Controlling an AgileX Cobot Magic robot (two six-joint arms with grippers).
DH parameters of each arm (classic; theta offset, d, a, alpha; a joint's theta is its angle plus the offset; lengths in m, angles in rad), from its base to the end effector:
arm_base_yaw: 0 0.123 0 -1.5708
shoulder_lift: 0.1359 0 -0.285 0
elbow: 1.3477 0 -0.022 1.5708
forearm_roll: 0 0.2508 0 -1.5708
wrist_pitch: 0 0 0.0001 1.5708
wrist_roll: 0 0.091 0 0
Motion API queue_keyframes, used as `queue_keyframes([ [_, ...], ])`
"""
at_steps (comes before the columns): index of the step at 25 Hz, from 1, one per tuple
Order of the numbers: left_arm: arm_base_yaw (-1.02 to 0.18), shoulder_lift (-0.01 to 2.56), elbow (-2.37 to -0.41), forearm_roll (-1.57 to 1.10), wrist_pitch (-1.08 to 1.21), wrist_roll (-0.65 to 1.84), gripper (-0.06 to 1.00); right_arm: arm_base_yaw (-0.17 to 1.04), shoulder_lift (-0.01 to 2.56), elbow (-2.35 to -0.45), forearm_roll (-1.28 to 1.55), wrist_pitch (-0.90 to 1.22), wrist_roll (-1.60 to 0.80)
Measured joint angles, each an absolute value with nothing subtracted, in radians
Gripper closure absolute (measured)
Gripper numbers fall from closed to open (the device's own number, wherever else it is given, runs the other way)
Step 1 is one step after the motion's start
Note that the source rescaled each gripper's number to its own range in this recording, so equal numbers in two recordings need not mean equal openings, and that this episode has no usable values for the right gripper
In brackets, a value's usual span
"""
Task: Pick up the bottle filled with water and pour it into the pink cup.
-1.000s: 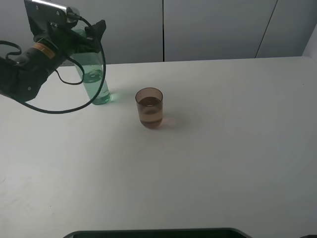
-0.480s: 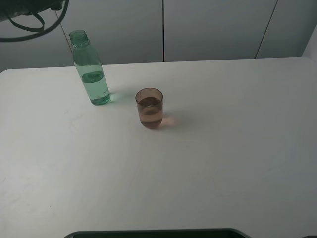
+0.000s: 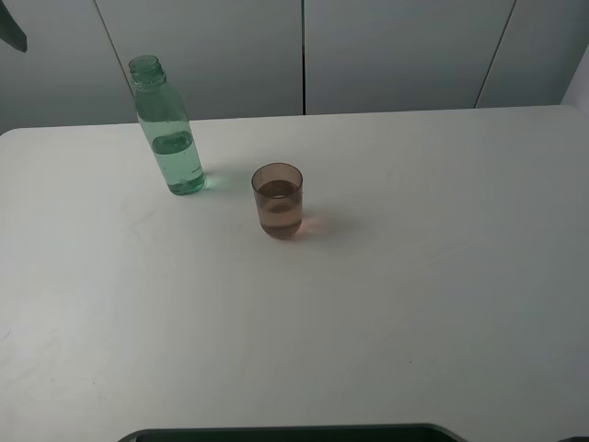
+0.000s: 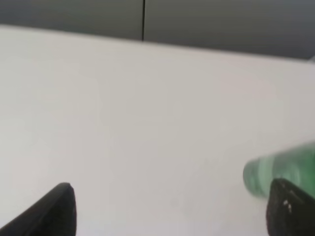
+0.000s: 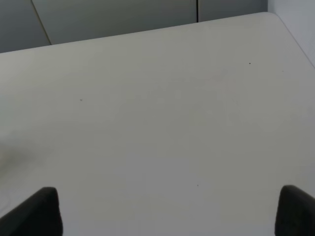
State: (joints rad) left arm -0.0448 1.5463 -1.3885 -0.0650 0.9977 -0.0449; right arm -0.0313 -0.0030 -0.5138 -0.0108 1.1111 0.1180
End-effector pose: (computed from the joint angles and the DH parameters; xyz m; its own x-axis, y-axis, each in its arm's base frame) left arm 0.3266 -0.0196 0.3308 -0.8779 -0.0407 -0.4771 0.0007 0.9963 -0.0863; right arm -0.0091 -0.0006 0.2770 -0.4778 0.1280 -0.8691 0.0943 0.9911 0.0941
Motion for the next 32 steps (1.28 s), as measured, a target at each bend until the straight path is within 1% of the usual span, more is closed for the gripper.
queue_keyframes([
  [2, -0.043, 1.546, -1.415, -0.058, 1.142, -0.032, -0.06, -0.031, -0.003, -0.514, -0.011, 1.111, 0.118],
  [3, -0.043, 1.544, -1.42, -0.054, 1.178, -0.028, -0.06, -0.031, -0.003, -0.514, -0.011, 1.111, 0.118],
  [8, -0.041, 1.478, -1.399, -0.056, 1.214, -0.026, -0.06, -0.031, -0.003, -0.514, -0.011, 1.111, 0.118],
  [13, -0.041, 1.338, -1.33, -0.06, 1.218, 0.0, -0.06, -0.031, -0.003, -0.514, -0.011, 1.111, 0.118],
  [32, -0.041, 0.705, -0.816, -0.065, 1.208, 0.111, -0.06, -0.031, -0.003, -0.514, -0.011, 1.111, 0.118],
])
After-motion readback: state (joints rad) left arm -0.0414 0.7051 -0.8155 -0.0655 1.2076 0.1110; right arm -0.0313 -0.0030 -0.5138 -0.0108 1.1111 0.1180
